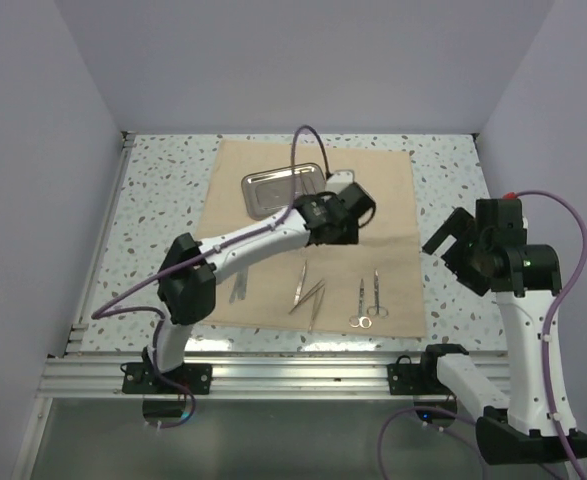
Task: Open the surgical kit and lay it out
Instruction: Pick up the medical item from the container.
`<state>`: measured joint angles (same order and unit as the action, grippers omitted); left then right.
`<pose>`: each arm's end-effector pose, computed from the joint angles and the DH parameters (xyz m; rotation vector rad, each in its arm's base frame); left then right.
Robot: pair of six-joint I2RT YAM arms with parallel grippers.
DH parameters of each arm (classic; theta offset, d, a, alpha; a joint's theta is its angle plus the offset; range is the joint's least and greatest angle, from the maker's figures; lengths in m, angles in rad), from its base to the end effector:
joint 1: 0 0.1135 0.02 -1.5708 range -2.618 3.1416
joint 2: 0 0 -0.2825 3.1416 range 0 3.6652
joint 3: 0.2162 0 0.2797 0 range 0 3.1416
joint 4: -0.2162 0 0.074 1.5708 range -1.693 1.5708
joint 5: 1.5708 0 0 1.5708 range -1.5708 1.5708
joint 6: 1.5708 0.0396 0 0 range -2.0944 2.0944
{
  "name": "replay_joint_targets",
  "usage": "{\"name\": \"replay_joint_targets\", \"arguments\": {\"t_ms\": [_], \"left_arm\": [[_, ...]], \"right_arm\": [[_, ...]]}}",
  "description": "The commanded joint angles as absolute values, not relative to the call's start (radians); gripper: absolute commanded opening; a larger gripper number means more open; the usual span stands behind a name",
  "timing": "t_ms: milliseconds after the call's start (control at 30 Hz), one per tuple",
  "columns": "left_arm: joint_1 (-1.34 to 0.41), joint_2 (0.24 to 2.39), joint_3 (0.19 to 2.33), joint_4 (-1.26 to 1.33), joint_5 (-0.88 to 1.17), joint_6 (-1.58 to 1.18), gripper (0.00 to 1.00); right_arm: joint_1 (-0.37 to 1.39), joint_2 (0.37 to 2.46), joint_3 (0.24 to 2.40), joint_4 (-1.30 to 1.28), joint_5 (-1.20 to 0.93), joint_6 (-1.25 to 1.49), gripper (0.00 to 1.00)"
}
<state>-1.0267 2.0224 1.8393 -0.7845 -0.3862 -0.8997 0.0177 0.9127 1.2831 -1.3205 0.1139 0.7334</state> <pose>0.2641 -0.4078 0.2858 0.0068 2.4714 -0.3547 0.1461 -0.0019 0.3996 0.9255 2.3434 0.1627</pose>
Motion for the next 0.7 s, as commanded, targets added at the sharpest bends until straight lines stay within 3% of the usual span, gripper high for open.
{"name": "replay_joint_targets", "arguments": {"t_ms": [0,267,667], "left_arm": [[-0.842,2.022,1.894,-0.768,-0.382,-0.726,0.49],[-0.648,2.368,2.311,-0.842,-0.339,-0.528,0.47],[-0.600,2.408,2.174,-0.686,-0.189,-0.502,0.50]], "right_arm": [[0.021,0.963,1.357,-1.278,0.138,0.716,0.98],[0.020,1.113,1.471,-1.266,0.161,0.707,0.98],[0.020,1.247,1.503,-1.227,0.170,0.678,0.98]]}}
